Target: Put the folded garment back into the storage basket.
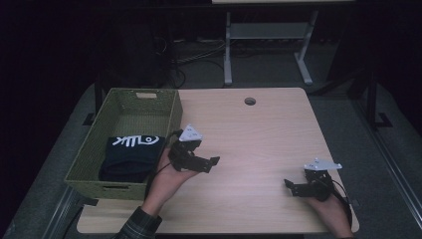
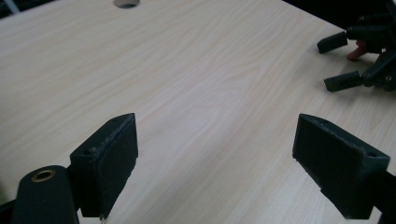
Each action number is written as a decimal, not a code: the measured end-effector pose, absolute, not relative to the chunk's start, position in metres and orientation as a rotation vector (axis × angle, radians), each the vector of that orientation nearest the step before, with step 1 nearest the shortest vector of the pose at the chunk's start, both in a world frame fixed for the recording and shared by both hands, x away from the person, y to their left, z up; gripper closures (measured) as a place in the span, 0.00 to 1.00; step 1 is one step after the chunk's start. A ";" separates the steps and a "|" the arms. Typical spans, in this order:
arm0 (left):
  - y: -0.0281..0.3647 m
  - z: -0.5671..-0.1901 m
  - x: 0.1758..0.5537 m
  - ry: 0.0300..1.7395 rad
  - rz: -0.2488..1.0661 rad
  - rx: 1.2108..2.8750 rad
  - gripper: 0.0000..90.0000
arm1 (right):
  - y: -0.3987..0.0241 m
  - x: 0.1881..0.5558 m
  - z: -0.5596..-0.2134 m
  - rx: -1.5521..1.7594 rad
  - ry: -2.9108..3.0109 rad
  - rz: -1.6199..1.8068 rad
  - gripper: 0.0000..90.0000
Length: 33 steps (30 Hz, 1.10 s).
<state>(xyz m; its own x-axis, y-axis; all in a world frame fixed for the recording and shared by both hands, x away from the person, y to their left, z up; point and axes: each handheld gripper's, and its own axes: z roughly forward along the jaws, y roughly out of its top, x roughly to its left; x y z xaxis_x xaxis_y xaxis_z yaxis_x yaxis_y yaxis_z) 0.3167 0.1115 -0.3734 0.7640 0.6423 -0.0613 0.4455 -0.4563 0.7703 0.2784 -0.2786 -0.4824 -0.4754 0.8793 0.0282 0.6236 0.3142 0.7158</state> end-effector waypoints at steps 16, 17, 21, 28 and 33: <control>0.085 -0.442 0.316 0.783 0.351 2.192 0.15 | -0.279 0.279 -0.483 1.340 2.218 0.955 0.10; 0.084 -0.445 0.316 0.784 0.350 2.187 0.15 | -0.279 0.279 -0.482 1.340 2.218 0.955 0.10; 0.085 -0.459 0.319 0.792 0.353 2.199 0.15 | -0.279 0.279 -0.482 1.340 2.218 0.955 0.10; 0.084 -0.478 0.321 0.793 0.339 2.230 0.15 | -0.279 0.279 -0.482 1.340 2.218 0.955 0.10; 0.083 -0.478 0.319 0.781 0.339 2.240 0.14 | -0.279 0.278 -0.483 1.340 2.218 0.955 0.10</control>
<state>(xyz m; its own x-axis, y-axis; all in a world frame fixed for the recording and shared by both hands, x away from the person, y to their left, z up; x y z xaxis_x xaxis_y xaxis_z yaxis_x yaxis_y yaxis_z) 0.3190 0.0834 -0.4776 0.7812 0.6242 0.0083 0.4324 -0.5507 0.7140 0.2785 -0.2785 -0.4825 -0.4747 0.8798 0.0261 0.6233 0.3151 0.7156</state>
